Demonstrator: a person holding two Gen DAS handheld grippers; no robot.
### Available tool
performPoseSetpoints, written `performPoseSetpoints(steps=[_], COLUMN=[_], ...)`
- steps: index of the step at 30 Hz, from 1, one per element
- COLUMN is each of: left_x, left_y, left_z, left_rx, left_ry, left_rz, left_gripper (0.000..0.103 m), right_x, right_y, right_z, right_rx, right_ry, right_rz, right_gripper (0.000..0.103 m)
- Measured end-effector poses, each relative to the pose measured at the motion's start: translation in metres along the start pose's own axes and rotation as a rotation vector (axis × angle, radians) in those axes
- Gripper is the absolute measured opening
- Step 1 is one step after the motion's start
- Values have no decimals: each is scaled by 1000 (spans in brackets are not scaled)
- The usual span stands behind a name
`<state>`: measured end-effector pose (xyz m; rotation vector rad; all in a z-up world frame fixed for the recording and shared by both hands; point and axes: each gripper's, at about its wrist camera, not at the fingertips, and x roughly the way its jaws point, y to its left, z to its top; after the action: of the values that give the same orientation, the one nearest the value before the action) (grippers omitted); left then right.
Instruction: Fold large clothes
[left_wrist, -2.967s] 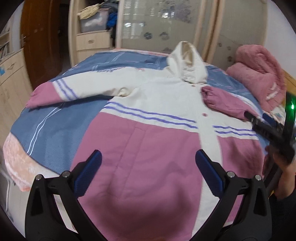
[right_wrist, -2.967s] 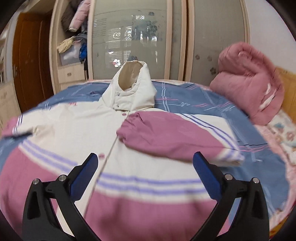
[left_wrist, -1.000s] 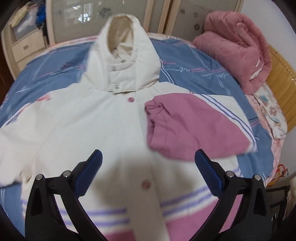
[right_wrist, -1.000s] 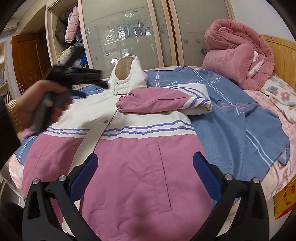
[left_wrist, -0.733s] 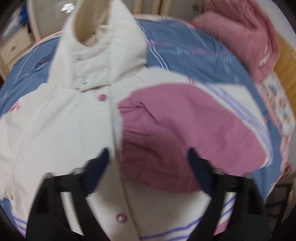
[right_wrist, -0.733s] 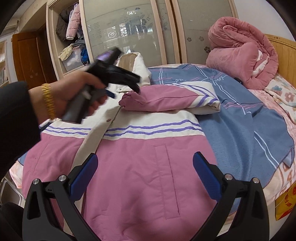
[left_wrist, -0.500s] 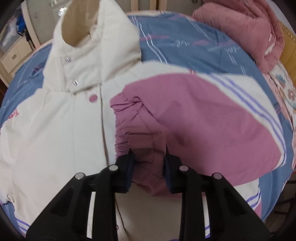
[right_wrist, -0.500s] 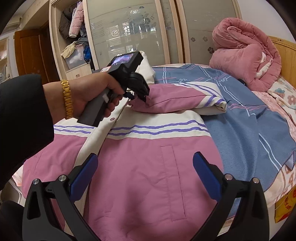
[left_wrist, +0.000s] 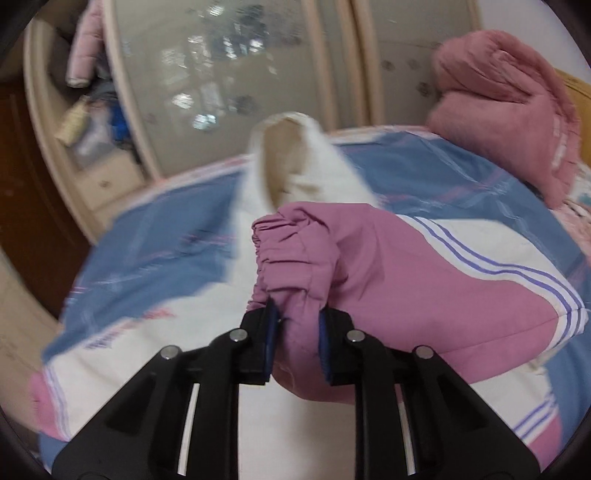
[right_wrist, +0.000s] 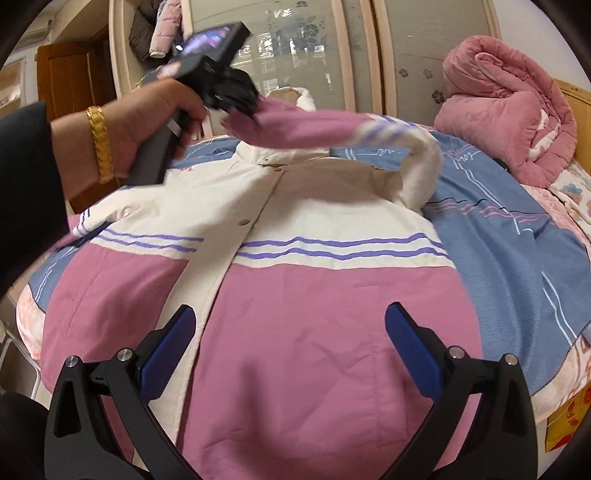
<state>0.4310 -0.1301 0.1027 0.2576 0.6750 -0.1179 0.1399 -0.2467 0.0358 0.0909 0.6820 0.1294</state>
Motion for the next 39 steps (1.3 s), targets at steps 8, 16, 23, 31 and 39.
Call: performPoseSetpoints(steps=[8,16,23,31,39], left_x=[5,32,-23,-177,-225], left_y=[67,93,121,89,65], left_z=[-44,-98,-120,-202,-292], left_rx=[62,75,-90,-145,-196], left_ry=[30,76,-12,-111,-121], left_rz=[167,297,209,19,-29], left_gripper=[20,96,96,101,101], right_x=[6,10,7,-7,-28], right_y=[11,14,12,6,-16], right_z=[-3,-5,-2,-3,-13], right_rx=[-31,-42,-32,-25,15], right_ry=[20,35,14,-2,-32], right_rz=[15,12,10,-3,-49], right_gripper=[102,102,102,102,102])
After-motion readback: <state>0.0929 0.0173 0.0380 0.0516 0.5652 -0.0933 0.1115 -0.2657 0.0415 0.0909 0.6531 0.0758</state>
